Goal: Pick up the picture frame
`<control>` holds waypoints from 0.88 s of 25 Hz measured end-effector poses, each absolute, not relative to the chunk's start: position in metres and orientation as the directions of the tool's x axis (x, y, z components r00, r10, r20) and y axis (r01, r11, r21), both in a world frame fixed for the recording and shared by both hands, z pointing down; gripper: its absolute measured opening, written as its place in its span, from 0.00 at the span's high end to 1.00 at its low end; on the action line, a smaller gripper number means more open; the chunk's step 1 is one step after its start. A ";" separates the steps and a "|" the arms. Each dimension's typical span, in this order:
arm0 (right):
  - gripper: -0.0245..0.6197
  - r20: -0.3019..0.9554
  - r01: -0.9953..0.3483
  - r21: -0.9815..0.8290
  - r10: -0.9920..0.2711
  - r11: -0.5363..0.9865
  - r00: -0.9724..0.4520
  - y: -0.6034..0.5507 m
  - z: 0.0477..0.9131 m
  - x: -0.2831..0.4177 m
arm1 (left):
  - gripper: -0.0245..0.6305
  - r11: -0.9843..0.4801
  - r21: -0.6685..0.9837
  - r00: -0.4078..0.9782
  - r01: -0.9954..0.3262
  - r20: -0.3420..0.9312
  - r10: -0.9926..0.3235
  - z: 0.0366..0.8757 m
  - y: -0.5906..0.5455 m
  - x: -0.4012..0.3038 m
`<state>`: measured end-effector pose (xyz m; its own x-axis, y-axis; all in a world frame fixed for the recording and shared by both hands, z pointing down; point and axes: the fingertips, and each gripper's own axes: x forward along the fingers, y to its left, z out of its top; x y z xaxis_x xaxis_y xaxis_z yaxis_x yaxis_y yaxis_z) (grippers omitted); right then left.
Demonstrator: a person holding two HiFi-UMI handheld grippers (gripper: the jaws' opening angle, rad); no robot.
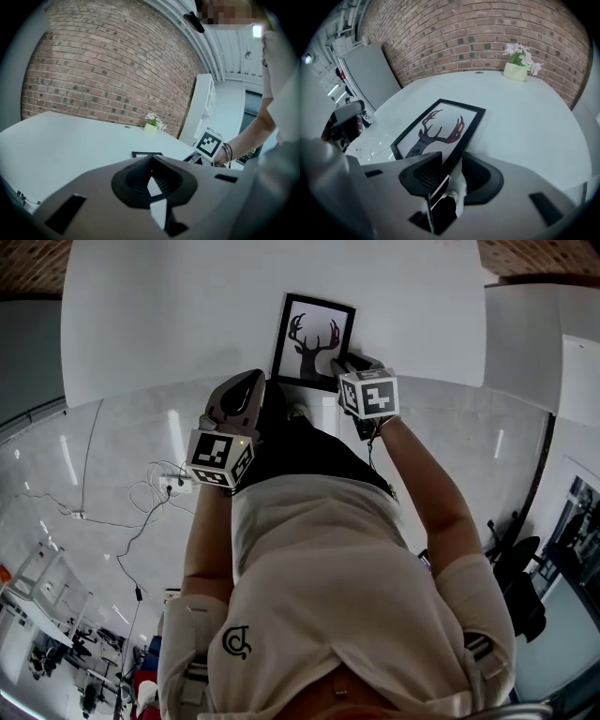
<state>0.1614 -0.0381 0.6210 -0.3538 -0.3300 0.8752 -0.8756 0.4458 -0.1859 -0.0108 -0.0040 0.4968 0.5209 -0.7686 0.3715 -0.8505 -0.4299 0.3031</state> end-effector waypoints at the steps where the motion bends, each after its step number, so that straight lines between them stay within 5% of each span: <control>1: 0.74 0.876 -0.870 -0.184 -0.324 0.458 -0.356 -0.035 0.621 0.162 | 0.94 -0.431 0.300 0.520 -0.851 0.363 -0.774 0.496 -0.001 -0.010; 10: 0.79 0.872 -0.842 -0.172 -0.318 0.512 -0.372 -0.023 0.620 0.167 | 0.94 -0.331 0.450 0.536 -0.829 0.472 -0.701 0.556 0.023 0.001; 15: 0.79 0.871 -0.842 -0.169 -0.322 0.512 -0.370 -0.024 0.620 0.167 | 0.62 -0.127 0.718 0.591 -0.684 0.443 -0.674 0.595 0.020 0.015; 22: 0.79 0.855 -0.827 -0.164 -0.341 0.537 -0.391 -0.026 0.618 0.164 | 0.58 -0.009 0.863 0.659 -0.506 0.380 -0.649 0.620 0.008 0.033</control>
